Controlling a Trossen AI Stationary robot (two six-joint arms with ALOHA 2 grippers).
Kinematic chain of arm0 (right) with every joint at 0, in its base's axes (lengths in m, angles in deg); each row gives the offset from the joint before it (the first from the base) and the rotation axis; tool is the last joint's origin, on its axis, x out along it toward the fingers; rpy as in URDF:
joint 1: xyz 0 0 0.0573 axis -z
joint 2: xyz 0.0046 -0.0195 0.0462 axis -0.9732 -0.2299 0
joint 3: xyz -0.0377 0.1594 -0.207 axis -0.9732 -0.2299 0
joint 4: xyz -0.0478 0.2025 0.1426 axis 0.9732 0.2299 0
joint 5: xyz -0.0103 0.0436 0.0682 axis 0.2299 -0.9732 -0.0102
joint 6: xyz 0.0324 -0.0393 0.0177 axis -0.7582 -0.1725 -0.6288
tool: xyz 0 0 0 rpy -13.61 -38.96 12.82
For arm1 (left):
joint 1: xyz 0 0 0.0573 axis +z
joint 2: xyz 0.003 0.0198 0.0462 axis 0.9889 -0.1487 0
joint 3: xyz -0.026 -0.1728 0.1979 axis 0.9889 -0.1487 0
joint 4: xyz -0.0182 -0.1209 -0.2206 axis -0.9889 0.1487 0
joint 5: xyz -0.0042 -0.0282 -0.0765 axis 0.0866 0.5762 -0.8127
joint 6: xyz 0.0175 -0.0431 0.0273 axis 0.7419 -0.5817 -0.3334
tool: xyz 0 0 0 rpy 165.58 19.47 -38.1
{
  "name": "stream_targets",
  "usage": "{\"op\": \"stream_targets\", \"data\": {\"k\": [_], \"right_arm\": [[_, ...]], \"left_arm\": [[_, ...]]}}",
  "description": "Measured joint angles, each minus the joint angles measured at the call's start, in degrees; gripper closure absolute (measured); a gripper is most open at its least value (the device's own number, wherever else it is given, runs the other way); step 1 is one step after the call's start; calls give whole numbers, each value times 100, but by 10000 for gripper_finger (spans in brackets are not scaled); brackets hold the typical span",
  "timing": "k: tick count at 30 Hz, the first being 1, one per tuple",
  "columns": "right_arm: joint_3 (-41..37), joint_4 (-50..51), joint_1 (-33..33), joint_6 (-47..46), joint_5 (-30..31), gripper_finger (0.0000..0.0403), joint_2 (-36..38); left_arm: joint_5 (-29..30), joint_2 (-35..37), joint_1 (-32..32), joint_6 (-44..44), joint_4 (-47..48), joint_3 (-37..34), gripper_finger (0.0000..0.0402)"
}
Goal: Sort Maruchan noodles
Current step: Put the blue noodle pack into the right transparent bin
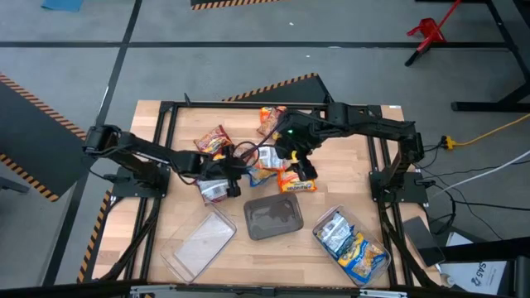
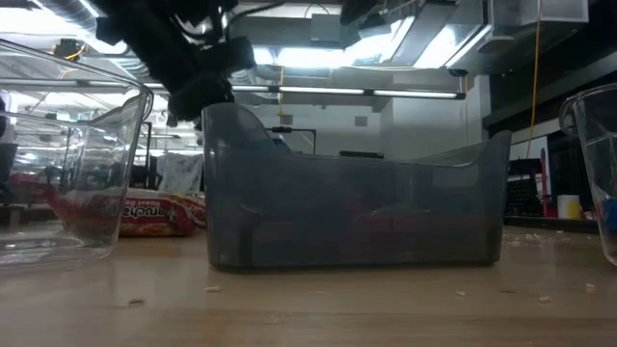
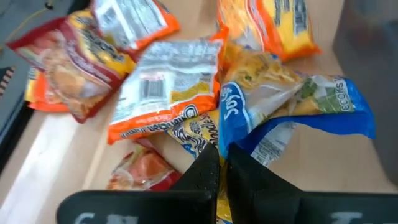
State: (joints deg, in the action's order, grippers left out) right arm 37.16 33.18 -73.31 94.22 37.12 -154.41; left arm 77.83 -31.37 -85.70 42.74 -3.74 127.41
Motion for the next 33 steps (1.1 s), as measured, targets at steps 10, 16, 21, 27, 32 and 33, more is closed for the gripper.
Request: {"op": "stream_targets", "data": {"k": [10, 16, 21, 27, 32, 33], "right_arm": [[4, -352, -4, -402, -321, 157, 645], [-523, -1484, -7, -289, 97, 157, 621], [-1493, -2643, -7, -230, 416, 157, 599], [-2366, -3312, -116, -211, 1155, 157, 605], [-2806, -3844, -491, 166, 2486, 157, 599], [-2842, -3911, -559, 266, 2676, 157, 603]], "left_arm": [[18, 627, 0, -52, -300, 11, 396], [115, 898, 0, -107, -406, 7, 396], [449, 976, 63, -346, -530, 11, 396], [436, 1098, 311, -832, -680, 4, 396], [142, 1175, 511, -1173, -979, 7, 396], [82, 1176, 539, -1235, -1054, 7, 396]]}}
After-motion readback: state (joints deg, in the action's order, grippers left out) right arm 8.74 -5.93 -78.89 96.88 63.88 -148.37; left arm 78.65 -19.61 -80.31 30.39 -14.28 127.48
